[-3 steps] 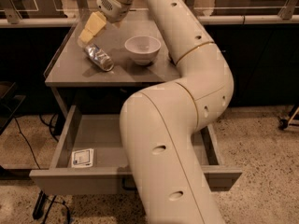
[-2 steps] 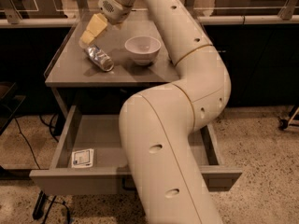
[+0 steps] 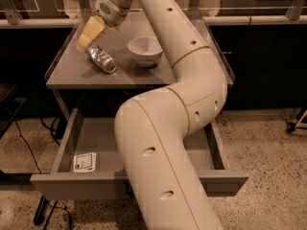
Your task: Place redbull can into top drawer
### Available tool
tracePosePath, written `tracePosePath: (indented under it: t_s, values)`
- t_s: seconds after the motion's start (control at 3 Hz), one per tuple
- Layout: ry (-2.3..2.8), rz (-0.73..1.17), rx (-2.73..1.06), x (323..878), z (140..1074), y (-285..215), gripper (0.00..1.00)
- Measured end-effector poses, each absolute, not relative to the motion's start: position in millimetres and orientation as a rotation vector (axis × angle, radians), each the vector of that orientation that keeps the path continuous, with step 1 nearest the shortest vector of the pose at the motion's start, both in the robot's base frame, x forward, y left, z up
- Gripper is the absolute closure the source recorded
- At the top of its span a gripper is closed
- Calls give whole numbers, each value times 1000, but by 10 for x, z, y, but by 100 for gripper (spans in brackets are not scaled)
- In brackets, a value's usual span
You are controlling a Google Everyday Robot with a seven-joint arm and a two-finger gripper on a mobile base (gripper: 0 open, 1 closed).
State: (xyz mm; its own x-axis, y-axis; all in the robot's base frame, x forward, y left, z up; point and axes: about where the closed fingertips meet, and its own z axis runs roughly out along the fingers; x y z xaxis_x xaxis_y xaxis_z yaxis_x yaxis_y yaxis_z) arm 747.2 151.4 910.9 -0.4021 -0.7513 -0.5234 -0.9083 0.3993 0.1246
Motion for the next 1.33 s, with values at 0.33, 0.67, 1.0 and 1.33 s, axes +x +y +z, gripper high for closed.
tracePosePath:
  t_s: [0.33,0.67,1.0,1.33]
  values:
    - [2285,560,-1452,7466,9023,1625,0]
    - [2291,563,-1460,7484,8945,1691,0]
    - [2296,567,-1459,7510,8875,1714,0]
    - [2315,576,-1439,7549,8793,1661,0]
